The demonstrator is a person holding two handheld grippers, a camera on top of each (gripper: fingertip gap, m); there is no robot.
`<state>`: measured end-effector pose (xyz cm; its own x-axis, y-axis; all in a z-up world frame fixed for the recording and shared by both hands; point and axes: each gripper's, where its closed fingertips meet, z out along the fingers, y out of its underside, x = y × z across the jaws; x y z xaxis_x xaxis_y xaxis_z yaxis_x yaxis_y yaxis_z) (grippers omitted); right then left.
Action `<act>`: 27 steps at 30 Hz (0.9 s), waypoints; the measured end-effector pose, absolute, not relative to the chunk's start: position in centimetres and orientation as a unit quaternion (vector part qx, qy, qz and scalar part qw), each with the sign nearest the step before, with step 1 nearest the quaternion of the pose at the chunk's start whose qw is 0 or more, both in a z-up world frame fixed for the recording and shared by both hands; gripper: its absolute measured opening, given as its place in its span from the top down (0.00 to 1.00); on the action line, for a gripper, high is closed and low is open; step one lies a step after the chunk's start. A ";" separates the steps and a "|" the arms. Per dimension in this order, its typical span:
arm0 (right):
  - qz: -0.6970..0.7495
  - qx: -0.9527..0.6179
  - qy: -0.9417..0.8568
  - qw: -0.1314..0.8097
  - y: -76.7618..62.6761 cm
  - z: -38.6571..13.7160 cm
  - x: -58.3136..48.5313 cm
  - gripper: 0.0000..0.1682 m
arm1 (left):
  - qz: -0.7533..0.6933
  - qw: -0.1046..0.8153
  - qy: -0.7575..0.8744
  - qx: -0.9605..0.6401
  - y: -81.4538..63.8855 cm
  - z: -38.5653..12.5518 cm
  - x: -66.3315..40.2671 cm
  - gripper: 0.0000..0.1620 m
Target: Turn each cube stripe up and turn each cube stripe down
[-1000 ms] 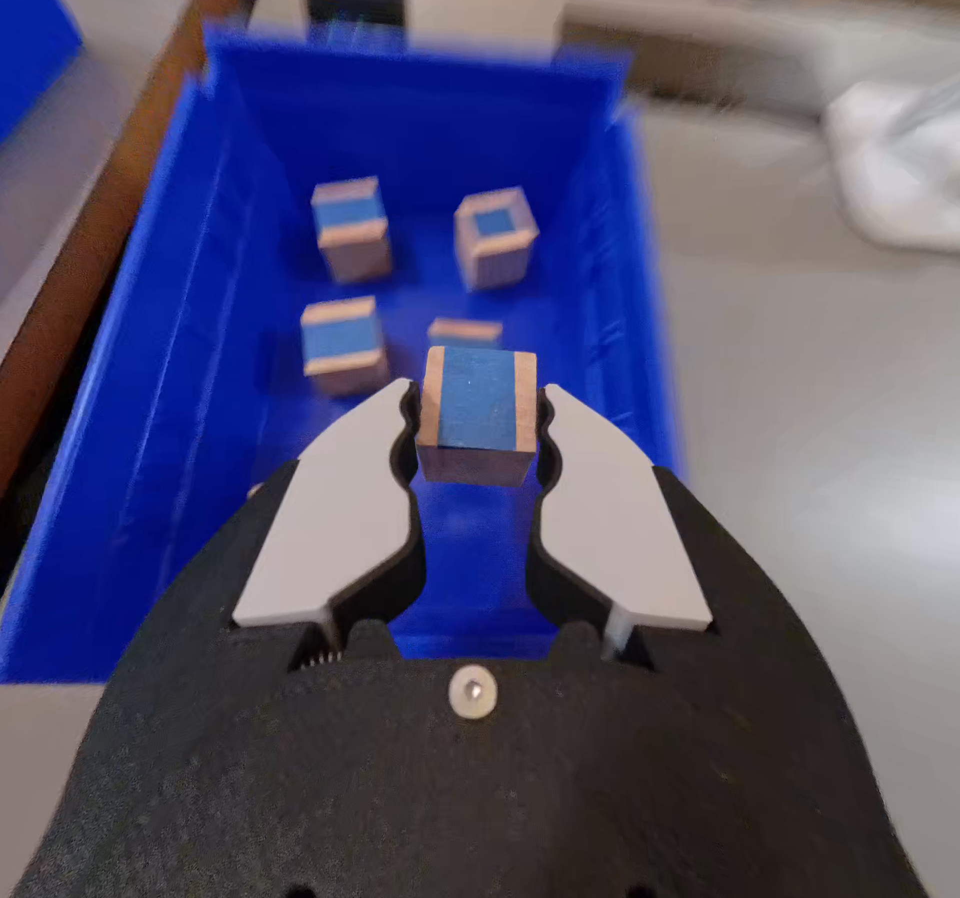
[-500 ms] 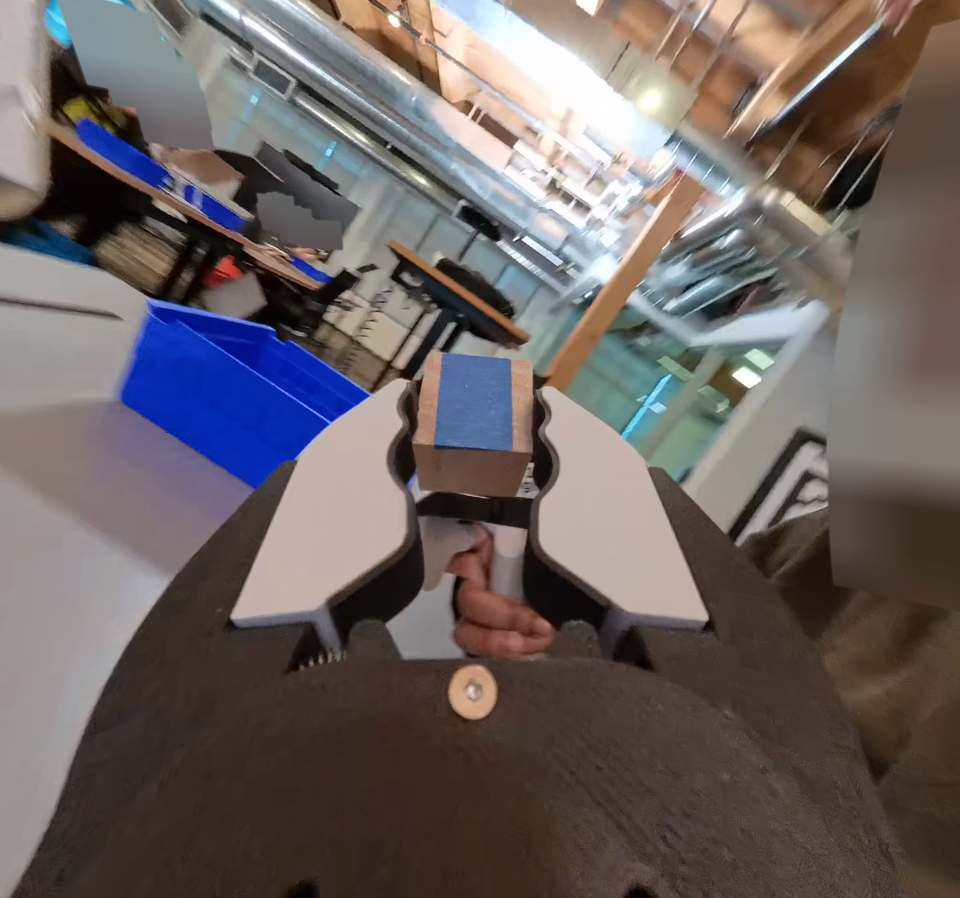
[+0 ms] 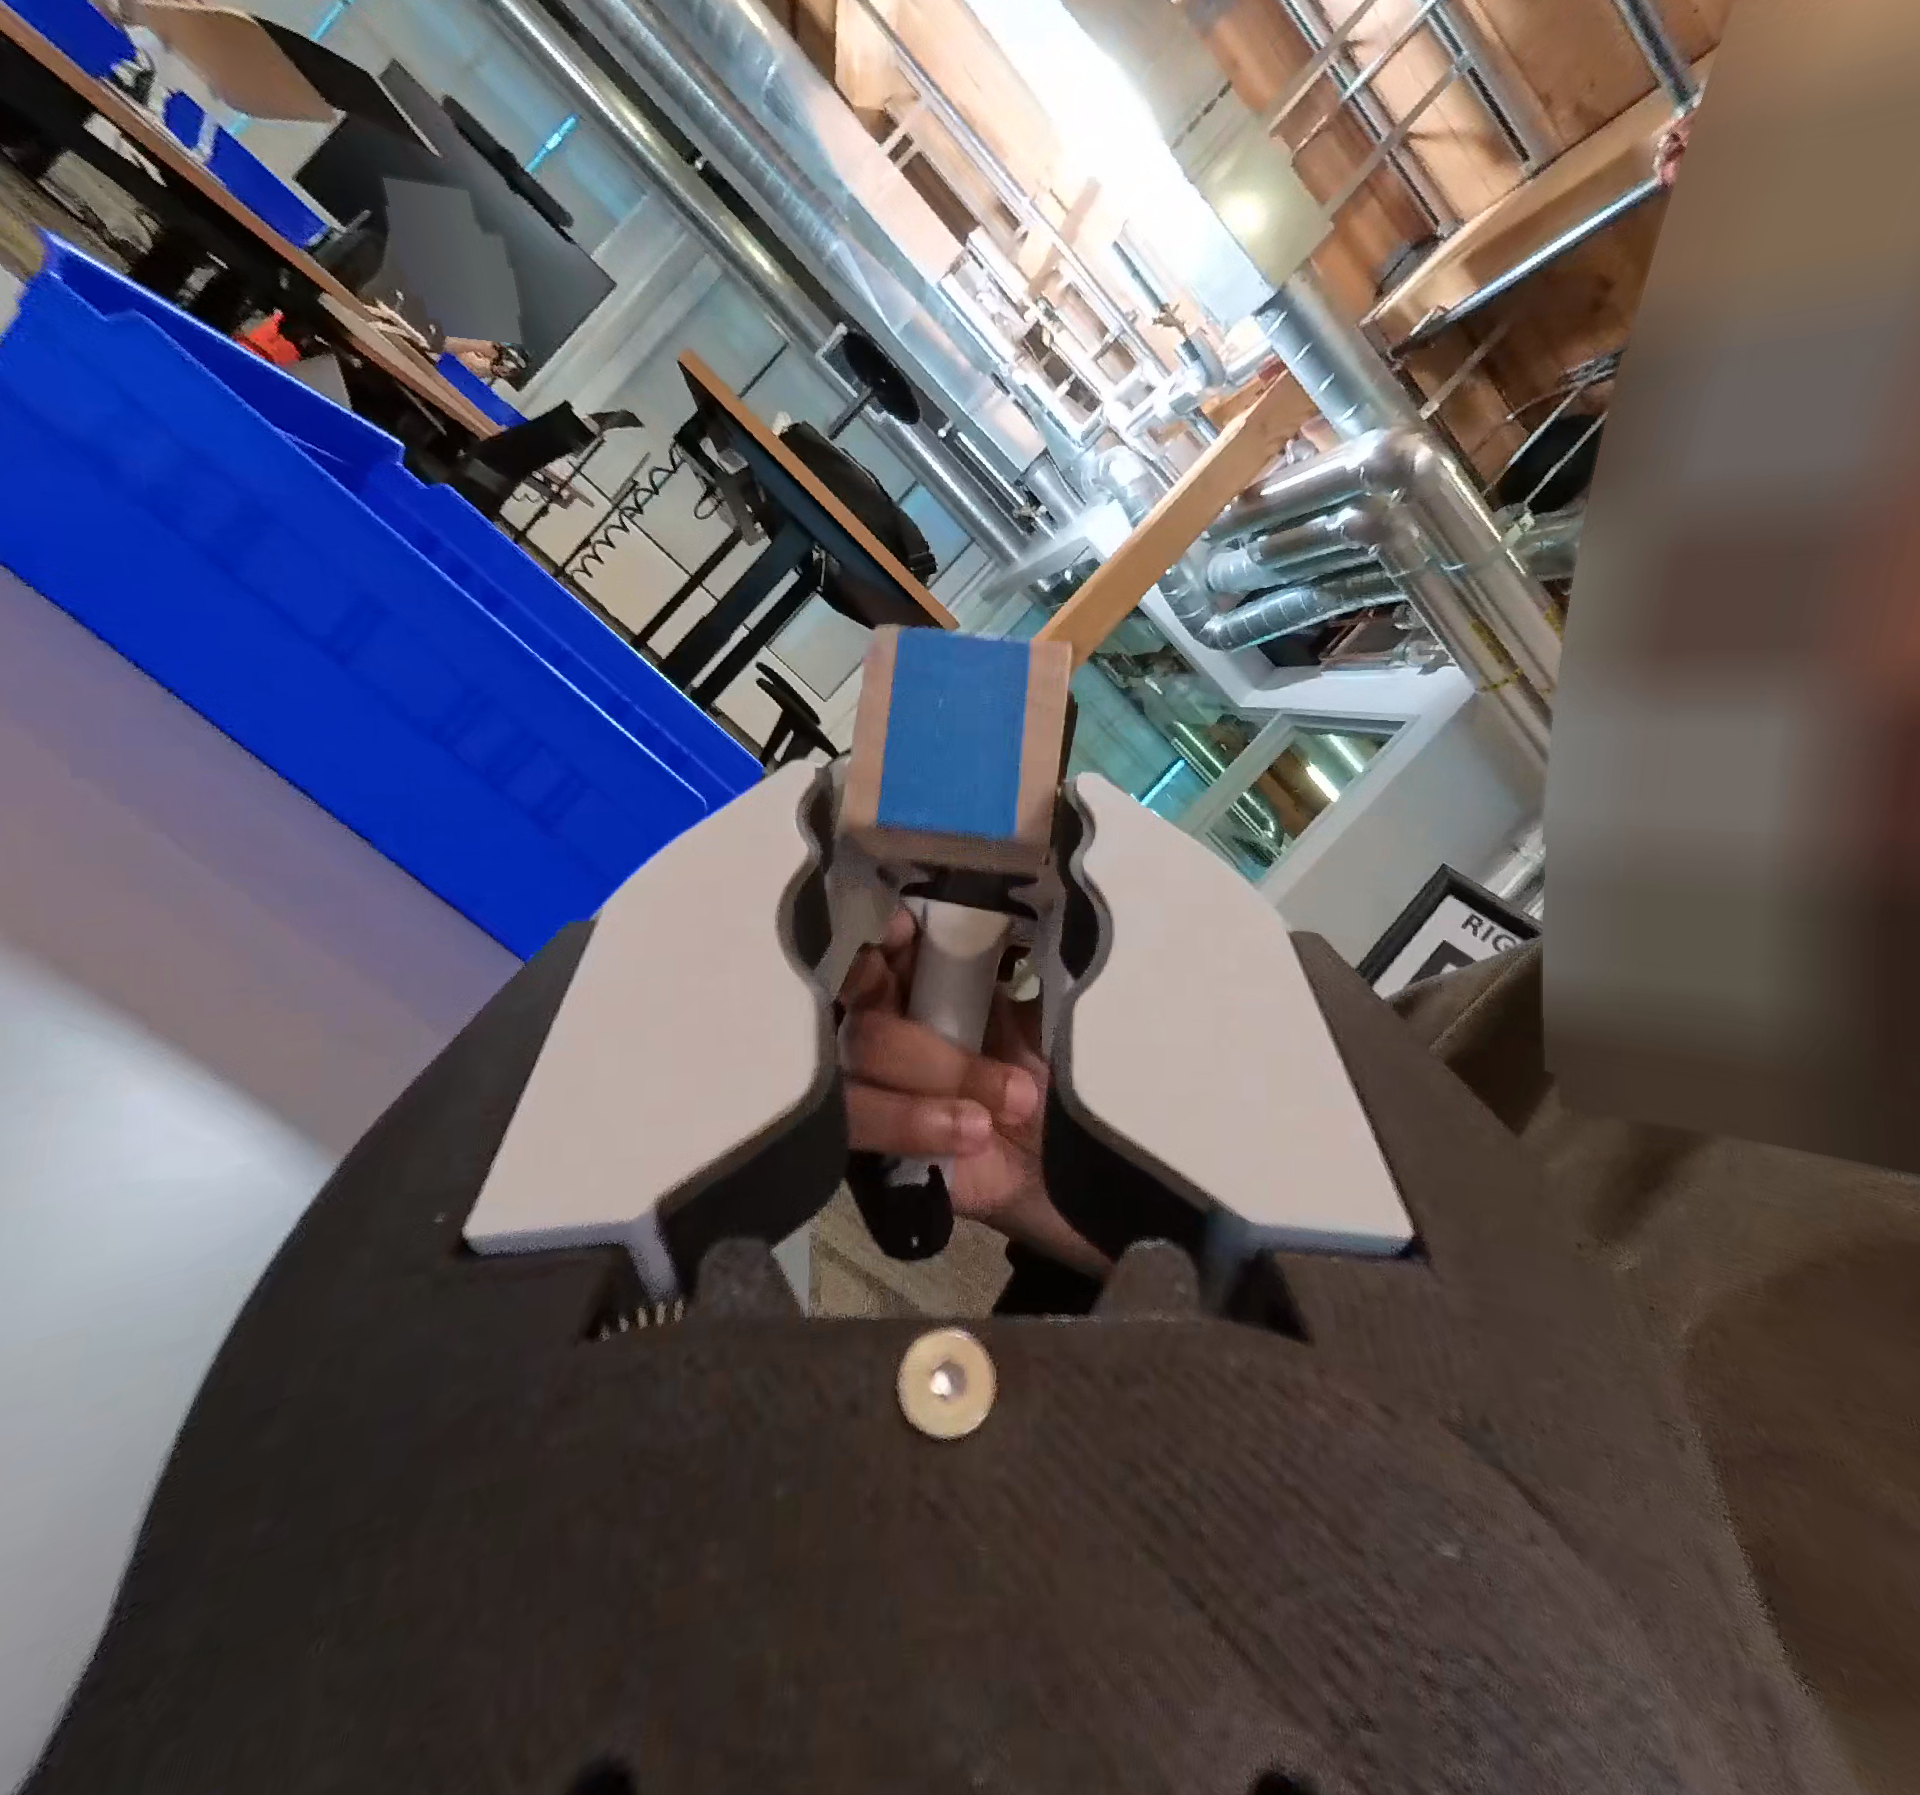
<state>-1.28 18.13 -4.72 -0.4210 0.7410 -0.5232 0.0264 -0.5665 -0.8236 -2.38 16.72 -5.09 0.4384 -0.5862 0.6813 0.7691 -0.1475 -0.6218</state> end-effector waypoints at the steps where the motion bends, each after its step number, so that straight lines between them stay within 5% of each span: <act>1: 0.745 -0.482 -0.387 0.253 19.1 -4.0 -1.0 0.74 | -0.522 0.651 -0.091 -0.544 16.6 -5.0 -2.8 0.73; 6: 0.616 -0.529 -0.405 0.419 29.1 0.0 -0.2 0.74 | -0.515 0.650 -0.113 -0.548 16.6 -5.7 -4.1 0.69; 10: 0.366 -0.650 -0.480 0.462 41.4 -3.0 -1.4 0.73 | -0.530 0.625 -0.105 -0.563 17.0 -6.2 -3.0 0.69; 13: 0.237 -0.730 -0.527 0.365 48.0 -9.6 -2.7 0.73 | -0.549 0.592 -0.094 -0.582 17.2 -7.1 -1.9 0.68; 18: 0.220 -0.807 -0.513 0.195 50.0 -17.2 -4.8 0.73 | -0.584 0.558 -0.076 -0.585 16.7 -7.3 -0.5 0.69; 27: 0.148 -0.827 -0.523 0.143 51.5 -20.1 -5.8 0.69 | -0.548 0.564 -0.060 -0.615 15.8 -8.0 -0.2 0.69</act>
<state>-5.80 51.49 -20.05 0.4082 0.9079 -0.0952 0.8230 -0.4111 -0.3920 -0.19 15.76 -8.01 0.3927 -0.5431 0.7422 0.6916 -0.3575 -0.6276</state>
